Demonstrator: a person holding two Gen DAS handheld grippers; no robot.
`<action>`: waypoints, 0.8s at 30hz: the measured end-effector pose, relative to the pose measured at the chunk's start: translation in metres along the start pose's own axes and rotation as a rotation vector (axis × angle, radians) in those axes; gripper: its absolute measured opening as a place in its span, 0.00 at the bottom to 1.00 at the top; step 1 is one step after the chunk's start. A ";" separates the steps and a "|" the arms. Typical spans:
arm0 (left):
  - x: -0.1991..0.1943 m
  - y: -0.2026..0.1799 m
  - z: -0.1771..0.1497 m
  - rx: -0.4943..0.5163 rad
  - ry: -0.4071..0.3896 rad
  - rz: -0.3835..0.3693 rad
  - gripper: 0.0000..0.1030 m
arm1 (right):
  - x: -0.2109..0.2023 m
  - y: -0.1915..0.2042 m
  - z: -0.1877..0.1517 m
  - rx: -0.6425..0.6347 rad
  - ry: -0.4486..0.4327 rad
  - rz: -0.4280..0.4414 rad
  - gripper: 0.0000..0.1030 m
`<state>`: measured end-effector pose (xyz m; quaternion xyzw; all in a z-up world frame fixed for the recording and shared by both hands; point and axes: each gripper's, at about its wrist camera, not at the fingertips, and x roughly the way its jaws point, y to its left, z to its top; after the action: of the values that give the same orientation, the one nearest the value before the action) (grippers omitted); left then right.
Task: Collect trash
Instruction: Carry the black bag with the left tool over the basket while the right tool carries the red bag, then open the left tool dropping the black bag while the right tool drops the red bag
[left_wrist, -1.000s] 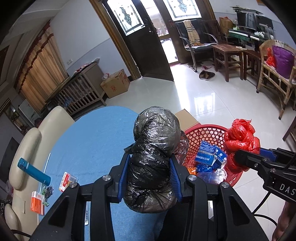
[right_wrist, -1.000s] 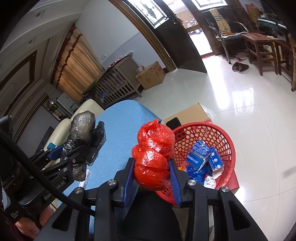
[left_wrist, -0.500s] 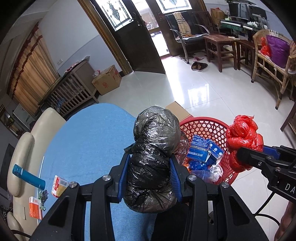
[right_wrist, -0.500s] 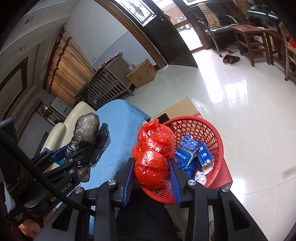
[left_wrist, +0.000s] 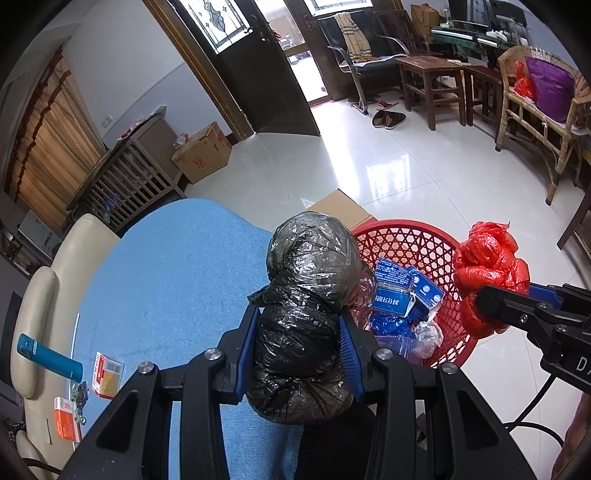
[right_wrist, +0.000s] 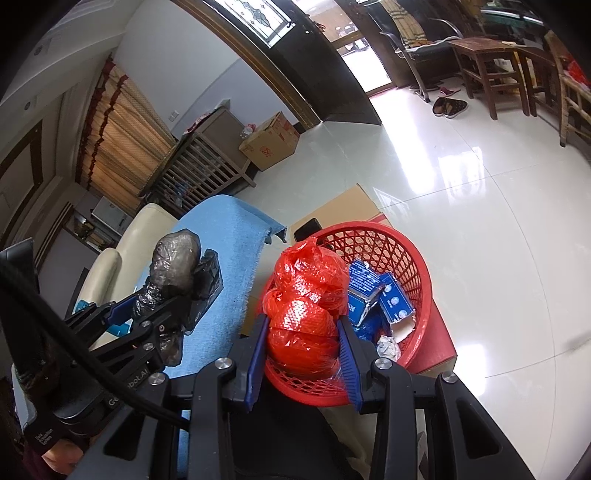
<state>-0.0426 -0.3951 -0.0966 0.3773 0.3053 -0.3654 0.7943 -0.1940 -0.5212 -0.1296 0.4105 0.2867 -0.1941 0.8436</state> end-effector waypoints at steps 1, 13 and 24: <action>0.001 0.000 0.000 0.002 0.002 -0.002 0.42 | 0.000 0.000 0.000 0.003 0.001 -0.001 0.39; 0.017 -0.012 -0.001 0.014 0.034 -0.027 0.42 | 0.007 -0.013 -0.002 0.026 0.024 -0.021 0.39; 0.031 -0.010 -0.003 0.005 0.064 -0.048 0.43 | 0.019 -0.020 -0.006 0.037 0.053 -0.044 0.39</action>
<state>-0.0347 -0.4079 -0.1252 0.3835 0.3385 -0.3729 0.7741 -0.1929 -0.5297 -0.1564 0.4246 0.3145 -0.2070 0.8234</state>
